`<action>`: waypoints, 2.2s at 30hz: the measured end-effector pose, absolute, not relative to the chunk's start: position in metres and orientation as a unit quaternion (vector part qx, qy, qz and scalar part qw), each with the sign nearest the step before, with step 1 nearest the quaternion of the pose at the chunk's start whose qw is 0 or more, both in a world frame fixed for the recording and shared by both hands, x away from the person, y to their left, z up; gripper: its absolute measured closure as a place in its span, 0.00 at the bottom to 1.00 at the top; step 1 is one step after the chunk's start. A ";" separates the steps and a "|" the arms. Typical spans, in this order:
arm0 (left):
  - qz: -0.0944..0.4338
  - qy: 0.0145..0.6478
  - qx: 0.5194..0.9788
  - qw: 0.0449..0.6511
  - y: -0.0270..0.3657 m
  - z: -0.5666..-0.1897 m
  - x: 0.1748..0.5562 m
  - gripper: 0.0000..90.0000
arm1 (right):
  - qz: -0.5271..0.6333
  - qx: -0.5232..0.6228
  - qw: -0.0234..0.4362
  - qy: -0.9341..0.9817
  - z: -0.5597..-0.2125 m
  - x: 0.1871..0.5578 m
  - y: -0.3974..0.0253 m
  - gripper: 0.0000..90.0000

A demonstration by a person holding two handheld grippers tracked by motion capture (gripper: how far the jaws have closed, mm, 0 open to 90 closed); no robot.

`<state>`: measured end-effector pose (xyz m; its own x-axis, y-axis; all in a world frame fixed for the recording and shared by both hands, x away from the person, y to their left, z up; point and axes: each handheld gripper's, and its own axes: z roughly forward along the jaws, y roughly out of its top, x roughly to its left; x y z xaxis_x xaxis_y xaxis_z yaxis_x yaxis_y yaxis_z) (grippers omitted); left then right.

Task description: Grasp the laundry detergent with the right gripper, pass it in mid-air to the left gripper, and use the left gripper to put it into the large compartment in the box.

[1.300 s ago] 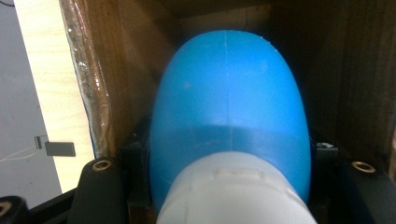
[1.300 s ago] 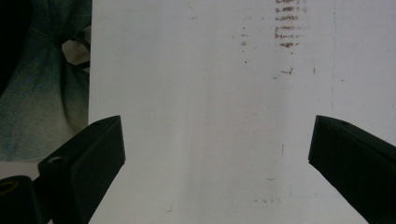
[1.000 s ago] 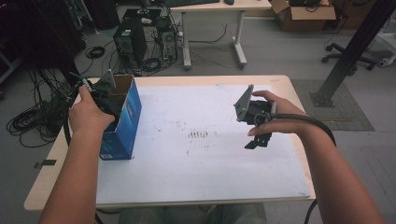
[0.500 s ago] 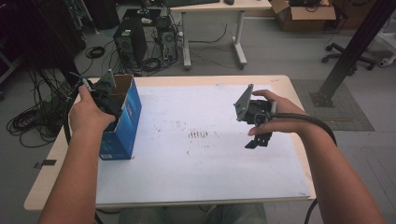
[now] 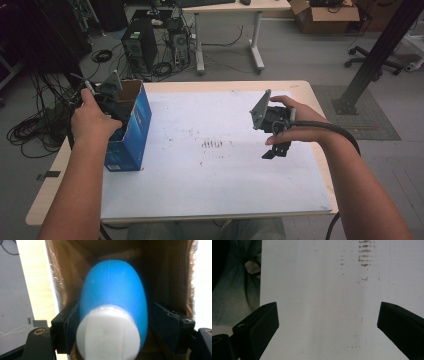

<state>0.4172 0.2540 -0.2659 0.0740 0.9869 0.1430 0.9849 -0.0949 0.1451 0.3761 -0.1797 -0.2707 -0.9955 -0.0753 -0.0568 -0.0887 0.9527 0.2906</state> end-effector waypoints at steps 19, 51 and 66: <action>0.107 0.666 0.738 0.013 0.257 -0.254 0.412 0.19 | 0.146 -0.042 0.024 0.988 -0.267 0.375 -0.177 0.04; 0.095 0.641 0.762 0.026 0.241 -0.213 0.410 0.07 | 0.149 -0.034 0.026 0.988 -0.264 0.373 -0.183 0.04; 0.099 0.594 0.797 0.034 0.223 -0.200 0.409 0.00 | 0.141 -0.032 0.030 0.989 -0.259 0.372 -0.188 0.04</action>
